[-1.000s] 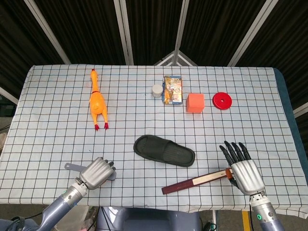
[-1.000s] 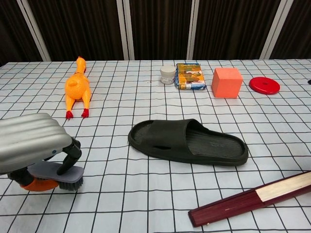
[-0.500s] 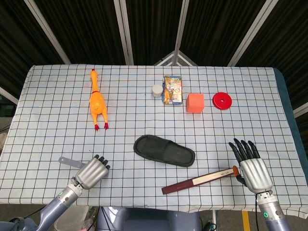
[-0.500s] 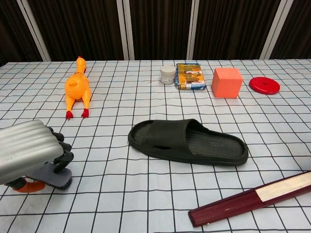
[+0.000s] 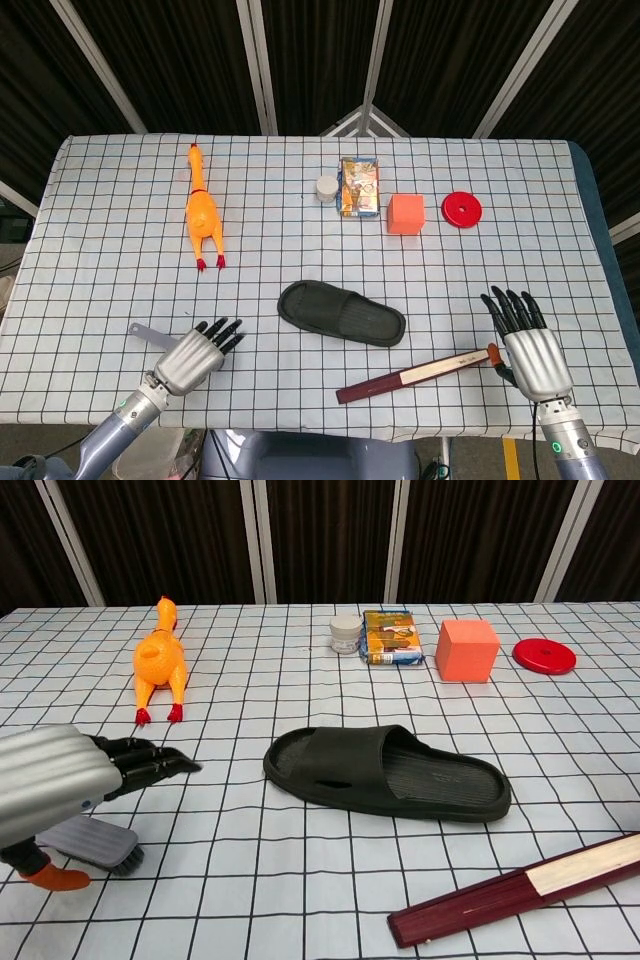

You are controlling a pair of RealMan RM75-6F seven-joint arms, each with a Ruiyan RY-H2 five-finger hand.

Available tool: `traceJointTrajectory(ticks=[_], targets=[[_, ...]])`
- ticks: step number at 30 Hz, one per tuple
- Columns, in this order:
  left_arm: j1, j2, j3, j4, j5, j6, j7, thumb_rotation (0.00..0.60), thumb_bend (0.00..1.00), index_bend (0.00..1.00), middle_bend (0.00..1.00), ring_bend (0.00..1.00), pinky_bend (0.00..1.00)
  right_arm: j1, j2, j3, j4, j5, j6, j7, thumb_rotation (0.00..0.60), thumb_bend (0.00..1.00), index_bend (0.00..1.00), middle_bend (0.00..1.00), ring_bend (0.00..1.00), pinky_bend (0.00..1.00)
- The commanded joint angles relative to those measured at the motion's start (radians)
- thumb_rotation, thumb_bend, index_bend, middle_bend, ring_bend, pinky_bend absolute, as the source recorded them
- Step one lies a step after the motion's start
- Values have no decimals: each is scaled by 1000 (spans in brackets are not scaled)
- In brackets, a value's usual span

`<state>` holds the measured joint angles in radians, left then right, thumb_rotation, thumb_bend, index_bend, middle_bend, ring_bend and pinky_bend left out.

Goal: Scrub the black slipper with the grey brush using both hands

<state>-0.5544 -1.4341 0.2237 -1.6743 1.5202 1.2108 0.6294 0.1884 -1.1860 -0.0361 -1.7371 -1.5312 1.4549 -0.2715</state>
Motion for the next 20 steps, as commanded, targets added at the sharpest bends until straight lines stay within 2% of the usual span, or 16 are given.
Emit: traceJointTrajectory(ticks=[1, 3, 6, 9, 13, 15, 20], targets=[[32, 105, 2, -100, 168, 159, -254, 600, 0, 0, 51, 97, 290, -13, 9, 5, -8, -1, 19, 16, 600, 548, 0, 0, 0, 22], [72, 160, 24, -109, 273, 291, -361, 600, 0, 0, 52, 63, 226, -25, 18, 6, -16, -1, 33, 35, 600, 548, 0, 0, 0, 22], [133, 229, 52, -99, 321, 410, -411, 600, 0, 0, 25, 11, 146, -40, 29, 1, -22, -6, 46, 48, 599, 548, 0, 0, 0, 21], [236, 254, 58, -76, 285, 539, -431, 600, 0, 0, 6, 0, 77, -66, 55, -4, -45, 13, 64, 65, 600, 548, 0, 0, 0, 6], [351, 211, 39, -3, 213, 653, -466, 600, 0, 0, 4, 0, 7, -104, 91, -4, -71, 63, 87, 76, 600, 547, 0, 0, 0, 0], [409, 167, 3, 64, 149, 703, -489, 600, 0, 0, 1, 0, 1, -128, 104, -7, -70, 89, 102, 79, 600, 536, 0, 0, 0, 0], [422, 175, -22, 107, 106, 663, -539, 600, 0, 0, 0, 0, 0, -153, 115, -11, -64, 88, 120, 85, 599, 457, 0, 0, 0, 0]])
